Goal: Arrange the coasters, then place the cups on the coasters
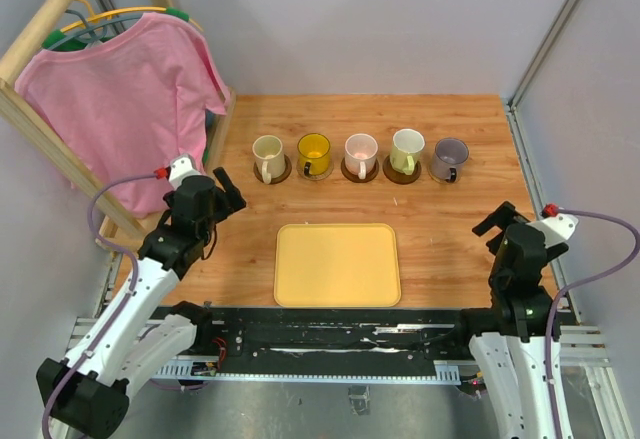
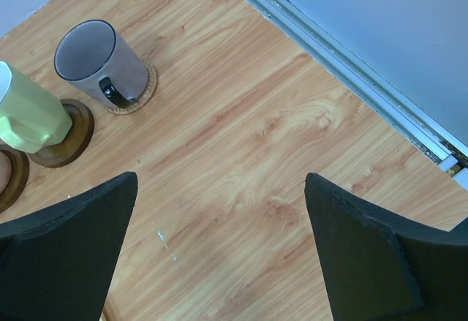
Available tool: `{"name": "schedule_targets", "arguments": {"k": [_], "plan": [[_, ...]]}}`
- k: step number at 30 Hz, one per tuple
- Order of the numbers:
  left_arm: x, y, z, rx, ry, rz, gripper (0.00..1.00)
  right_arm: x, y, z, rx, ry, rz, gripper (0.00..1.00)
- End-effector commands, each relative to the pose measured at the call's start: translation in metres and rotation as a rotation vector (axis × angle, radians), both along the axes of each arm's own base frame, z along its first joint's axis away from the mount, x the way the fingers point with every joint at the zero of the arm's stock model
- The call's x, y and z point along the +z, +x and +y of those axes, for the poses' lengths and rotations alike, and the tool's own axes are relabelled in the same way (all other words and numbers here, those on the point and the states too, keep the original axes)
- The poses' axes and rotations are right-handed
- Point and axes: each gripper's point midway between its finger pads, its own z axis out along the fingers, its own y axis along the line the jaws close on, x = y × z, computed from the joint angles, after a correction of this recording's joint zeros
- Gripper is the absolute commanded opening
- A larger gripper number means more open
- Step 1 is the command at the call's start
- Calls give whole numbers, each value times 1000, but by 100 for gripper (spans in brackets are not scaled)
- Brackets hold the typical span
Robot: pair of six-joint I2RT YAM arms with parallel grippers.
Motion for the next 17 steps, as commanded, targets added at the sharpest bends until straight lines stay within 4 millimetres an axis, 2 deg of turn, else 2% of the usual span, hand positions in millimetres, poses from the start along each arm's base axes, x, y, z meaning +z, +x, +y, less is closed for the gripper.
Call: {"name": "schedule_targets", "arguments": {"k": [1,5,12,17], "plan": [[-9,-17,25,149,2,37,100,-10,2,-2,-23,14,31,98],[-12,-25,30,161,-6,21,100,-12,7,0,-11,20,31,98],[1,-33,31,144,-52,-95,100,-15,11,1,-4,18,44,98],[4,-38,40,197,-66,-124,100,-18,11,1,-3,16,48,98]]}}
